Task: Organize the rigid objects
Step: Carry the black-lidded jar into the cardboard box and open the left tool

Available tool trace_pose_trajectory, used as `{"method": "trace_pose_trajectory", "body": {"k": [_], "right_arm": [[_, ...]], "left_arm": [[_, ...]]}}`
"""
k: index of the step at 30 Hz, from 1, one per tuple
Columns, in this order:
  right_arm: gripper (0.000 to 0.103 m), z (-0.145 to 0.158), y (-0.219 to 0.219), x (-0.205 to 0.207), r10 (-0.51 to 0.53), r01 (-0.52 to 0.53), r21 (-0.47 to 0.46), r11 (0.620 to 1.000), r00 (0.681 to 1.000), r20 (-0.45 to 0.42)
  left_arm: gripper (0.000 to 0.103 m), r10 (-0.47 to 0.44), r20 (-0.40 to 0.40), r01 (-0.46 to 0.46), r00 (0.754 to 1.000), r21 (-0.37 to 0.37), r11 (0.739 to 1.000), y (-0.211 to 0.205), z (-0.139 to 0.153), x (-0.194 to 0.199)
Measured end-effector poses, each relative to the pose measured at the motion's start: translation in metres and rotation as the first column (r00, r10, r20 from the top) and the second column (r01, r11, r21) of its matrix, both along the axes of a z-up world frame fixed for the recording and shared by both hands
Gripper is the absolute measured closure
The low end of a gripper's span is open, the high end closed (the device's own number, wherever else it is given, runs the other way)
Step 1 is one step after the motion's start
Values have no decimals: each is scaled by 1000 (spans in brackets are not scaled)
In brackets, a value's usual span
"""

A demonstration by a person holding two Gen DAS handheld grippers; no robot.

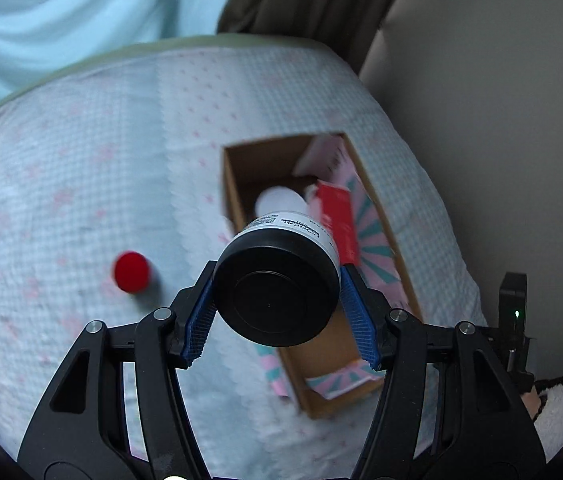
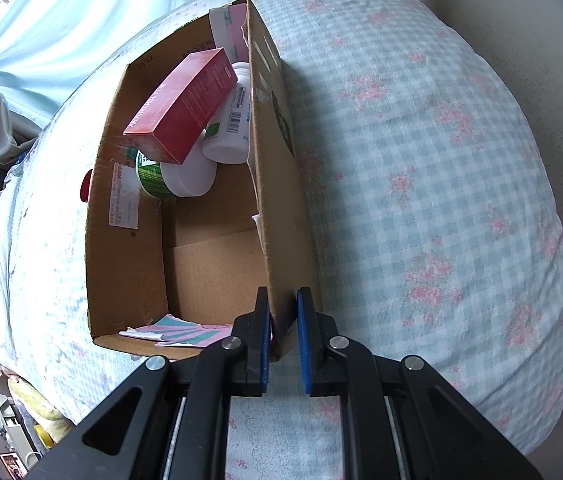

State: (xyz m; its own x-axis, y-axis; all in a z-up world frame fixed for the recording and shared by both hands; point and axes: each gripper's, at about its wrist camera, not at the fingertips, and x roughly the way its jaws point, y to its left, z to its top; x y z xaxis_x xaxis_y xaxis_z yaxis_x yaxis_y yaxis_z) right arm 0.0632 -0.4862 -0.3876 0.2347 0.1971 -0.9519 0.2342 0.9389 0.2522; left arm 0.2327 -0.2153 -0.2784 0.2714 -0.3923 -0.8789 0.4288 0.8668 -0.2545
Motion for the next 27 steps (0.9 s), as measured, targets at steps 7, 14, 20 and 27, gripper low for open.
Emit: {"method": "trace_pose_trajectory", "body": {"k": [7, 14, 20, 27], "right_arm": [[92, 0, -2, 0, 10, -11, 16, 1000, 1000, 7], [92, -1, -3, -1, 18, -18, 27, 999, 1000, 14], [91, -1, -4, -2, 17, -17, 33, 999, 1000, 18], [91, -1, -4, -3, 12, -12, 42, 999, 1000, 21]], "left_arm": [[47, -47, -90, 48, 995, 10, 999, -43, -48, -37], [47, -57, -152, 64, 987, 44, 997, -65, -98, -50], [47, -62, -186, 79, 981, 81, 994, -76, -128, -57], [32, -55, -200, 79, 978, 114, 990, -81, -133, -58]]}}
